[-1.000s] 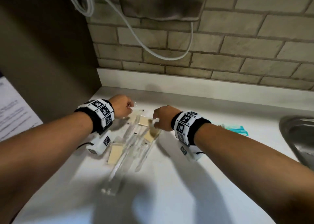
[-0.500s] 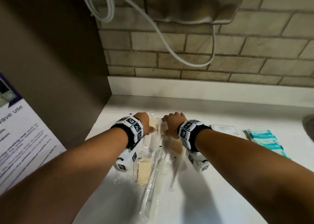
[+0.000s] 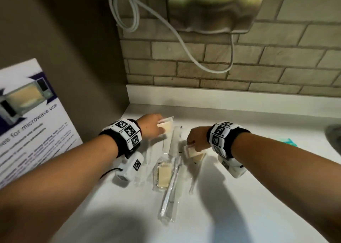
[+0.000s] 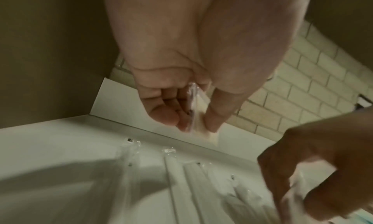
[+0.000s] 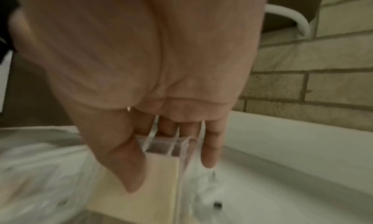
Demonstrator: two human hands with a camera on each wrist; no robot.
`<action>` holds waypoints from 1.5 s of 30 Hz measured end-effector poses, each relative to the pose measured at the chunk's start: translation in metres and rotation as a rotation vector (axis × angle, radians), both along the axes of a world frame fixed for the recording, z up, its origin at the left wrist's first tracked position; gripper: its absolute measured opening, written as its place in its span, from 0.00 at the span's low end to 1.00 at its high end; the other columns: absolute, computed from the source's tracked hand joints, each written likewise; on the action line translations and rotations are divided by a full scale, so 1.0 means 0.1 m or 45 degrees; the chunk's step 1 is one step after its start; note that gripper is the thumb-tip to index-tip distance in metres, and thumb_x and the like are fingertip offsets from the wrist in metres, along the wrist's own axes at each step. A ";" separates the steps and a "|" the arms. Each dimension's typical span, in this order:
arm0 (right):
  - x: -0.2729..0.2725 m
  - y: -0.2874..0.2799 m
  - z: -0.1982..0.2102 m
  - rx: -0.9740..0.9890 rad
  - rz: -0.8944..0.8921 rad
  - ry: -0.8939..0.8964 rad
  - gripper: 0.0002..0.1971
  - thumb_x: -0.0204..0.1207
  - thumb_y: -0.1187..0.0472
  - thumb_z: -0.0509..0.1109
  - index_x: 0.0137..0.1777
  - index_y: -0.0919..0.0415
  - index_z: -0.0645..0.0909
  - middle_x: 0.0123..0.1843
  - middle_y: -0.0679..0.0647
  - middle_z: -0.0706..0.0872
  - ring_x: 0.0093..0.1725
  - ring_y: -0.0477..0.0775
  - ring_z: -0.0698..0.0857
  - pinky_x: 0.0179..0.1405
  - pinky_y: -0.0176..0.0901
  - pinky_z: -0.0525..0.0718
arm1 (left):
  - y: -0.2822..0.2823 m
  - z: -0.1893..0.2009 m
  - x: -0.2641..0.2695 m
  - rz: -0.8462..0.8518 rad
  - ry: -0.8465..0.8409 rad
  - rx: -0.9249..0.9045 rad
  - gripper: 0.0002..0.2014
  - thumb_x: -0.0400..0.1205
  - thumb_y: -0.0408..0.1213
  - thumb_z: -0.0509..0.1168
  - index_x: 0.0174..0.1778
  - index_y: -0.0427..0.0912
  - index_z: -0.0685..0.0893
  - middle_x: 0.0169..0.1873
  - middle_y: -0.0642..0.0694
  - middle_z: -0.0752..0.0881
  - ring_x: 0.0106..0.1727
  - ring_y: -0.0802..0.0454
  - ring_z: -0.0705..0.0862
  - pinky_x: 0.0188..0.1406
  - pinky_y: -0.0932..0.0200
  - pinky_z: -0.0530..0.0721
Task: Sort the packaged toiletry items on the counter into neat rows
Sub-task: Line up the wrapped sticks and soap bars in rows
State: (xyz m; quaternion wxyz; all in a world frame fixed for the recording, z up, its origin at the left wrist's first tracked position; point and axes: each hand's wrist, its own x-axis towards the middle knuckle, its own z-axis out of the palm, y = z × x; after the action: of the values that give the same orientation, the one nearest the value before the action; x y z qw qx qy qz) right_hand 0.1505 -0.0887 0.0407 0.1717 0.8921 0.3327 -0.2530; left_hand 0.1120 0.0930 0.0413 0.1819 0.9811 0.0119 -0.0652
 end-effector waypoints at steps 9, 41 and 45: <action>-0.17 -0.18 -0.33 0.162 -0.137 -0.134 0.29 0.74 0.65 0.73 0.75 0.61 0.73 0.73 0.61 0.77 0.72 0.62 0.77 0.68 0.49 0.78 | -0.25 -0.35 -0.88 -0.074 0.271 0.071 0.15 0.76 0.46 0.73 0.52 0.46 0.76 0.51 0.47 0.81 0.48 0.49 0.78 0.43 0.60 0.73; -0.74 -0.62 0.00 0.490 -0.148 -0.023 0.21 0.72 0.65 0.74 0.29 0.47 0.64 0.40 0.48 0.75 0.46 0.53 0.74 0.44 0.40 0.69 | -0.47 -0.14 -0.66 0.093 -0.187 -0.254 0.22 0.80 0.33 0.65 0.69 0.41 0.67 0.55 0.40 0.83 0.45 0.45 0.80 0.42 0.59 0.72; -0.82 -0.65 -0.03 0.518 -0.180 -0.006 0.20 0.72 0.64 0.73 0.30 0.47 0.65 0.44 0.49 0.77 0.47 0.54 0.75 0.45 0.42 0.71 | -0.48 -0.06 -0.58 0.093 -0.034 -0.241 0.29 0.77 0.36 0.69 0.68 0.44 0.60 0.46 0.37 0.83 0.36 0.45 0.83 0.32 0.54 0.80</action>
State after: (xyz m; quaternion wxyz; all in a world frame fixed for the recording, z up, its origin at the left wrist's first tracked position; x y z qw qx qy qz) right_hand 0.0687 -0.1541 0.0378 -0.0292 0.9301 0.3129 -0.1900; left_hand 0.0537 0.0448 0.0349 0.2761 0.9592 0.0390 -0.0460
